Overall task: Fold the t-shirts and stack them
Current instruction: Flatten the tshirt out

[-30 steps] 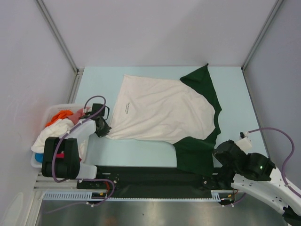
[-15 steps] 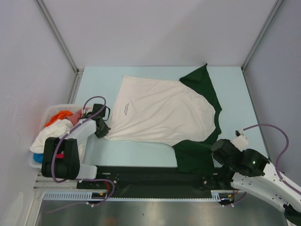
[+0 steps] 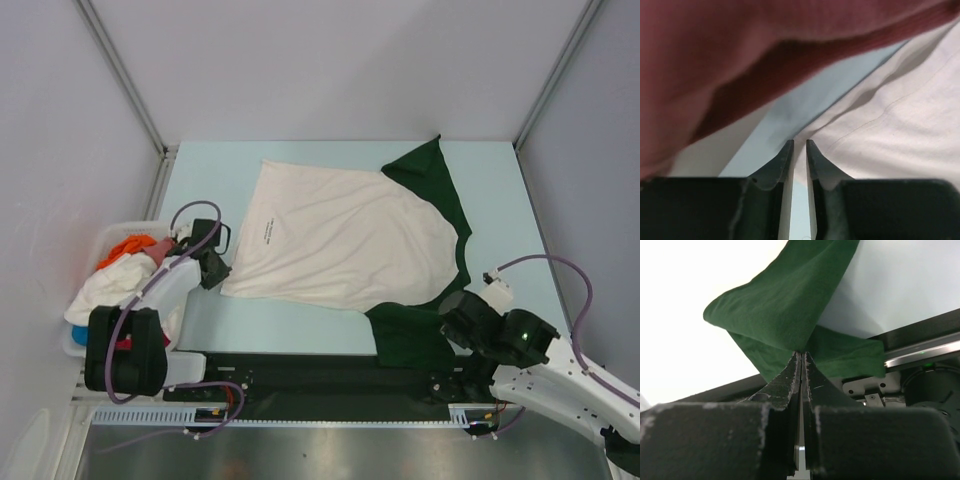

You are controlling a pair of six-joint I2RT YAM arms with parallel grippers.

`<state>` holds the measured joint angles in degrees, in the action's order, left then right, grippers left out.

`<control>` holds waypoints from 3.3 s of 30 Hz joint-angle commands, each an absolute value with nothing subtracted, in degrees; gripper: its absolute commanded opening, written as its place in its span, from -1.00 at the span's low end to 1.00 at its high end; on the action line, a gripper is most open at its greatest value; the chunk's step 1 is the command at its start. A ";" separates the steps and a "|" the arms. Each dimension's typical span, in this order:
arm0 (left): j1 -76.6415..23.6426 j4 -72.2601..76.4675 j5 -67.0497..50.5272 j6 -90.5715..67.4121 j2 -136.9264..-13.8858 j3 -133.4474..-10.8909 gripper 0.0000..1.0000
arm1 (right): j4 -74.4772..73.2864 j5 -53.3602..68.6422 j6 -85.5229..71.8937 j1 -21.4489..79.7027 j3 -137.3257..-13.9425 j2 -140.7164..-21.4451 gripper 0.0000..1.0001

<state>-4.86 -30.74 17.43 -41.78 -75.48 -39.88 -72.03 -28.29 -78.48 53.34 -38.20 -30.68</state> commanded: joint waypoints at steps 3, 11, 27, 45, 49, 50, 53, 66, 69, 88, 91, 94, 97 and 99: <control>-4.66 -31.90 19.42 -42.54 -68.40 -40.17 -0.35 | -68.12 -26.19 -75.68 52.65 -37.71 -33.13 -1.00; -10.26 -31.47 14.94 -41.58 -58.64 -40.60 -0.10 | -62.59 -19.54 -70.15 50.80 -36.65 -36.29 -0.48; -20.21 -18.20 8.09 -33.23 -69.48 -50.97 0.18 | -51.18 -18.73 -47.48 26.44 -50.71 -50.87 0.43; -13.63 -19.33 -7.02 -32.60 -118.09 -96.66 0.14 | -13.45 -12.84 -30.76 -1.49 -68.46 -96.05 -0.27; -12.31 -18.46 -9.57 -35.84 -124.00 -102.55 0.16 | -13.10 -11.87 -30.94 -1.58 -74.96 -106.93 -0.25; -11.96 -18.02 -10.45 -36.73 -125.23 -103.18 0.16 | -13.10 -11.69 -30.76 -1.67 -77.41 -108.44 -0.26; -10.82 -15.47 -13.97 -39.98 -128.58 -104.15 0.16 | -12.57 -10.73 -29.97 -1.67 -80.85 -114.06 -0.31; -7.82 -10.37 -17.93 -47.89 -136.40 -105.55 0.18 | -17.66 -7.30 -30.67 -5.36 -95.17 -128.74 -0.43; -7.56 -9.67 -19.42 -49.91 -139.30 -107.39 0.18 | -21.35 -5.73 -31.55 -5.54 -100.97 -132.96 -0.42; -7.03 -12.73 -19.26 -41.15 -135.90 -113.47 0.31 | -33.92 -6.15 -27.60 -7.47 -123.32 -140.11 -0.14; -7.56 -18.62 -14.78 -35.87 -127.90 -110.40 0.39 | -37.42 -7.99 -27.42 -7.82 -120.69 -134.58 0.07; -8.17 -20.04 -12.13 -34.19 -116.84 -100.52 0.41 | -40.33 -10.54 -27.77 -7.73 -116.21 -127.13 0.40; -8.87 -18.99 -10.11 -35.06 -105.85 -87.66 0.39 | -42.62 -10.72 -29.26 -7.73 -107.51 -120.87 0.46; -8.96 -17.76 -10.37 -36.99 -101.01 -81.50 0.35 | -41.84 -9.42 -29.62 -7.65 -98.23 -114.10 0.48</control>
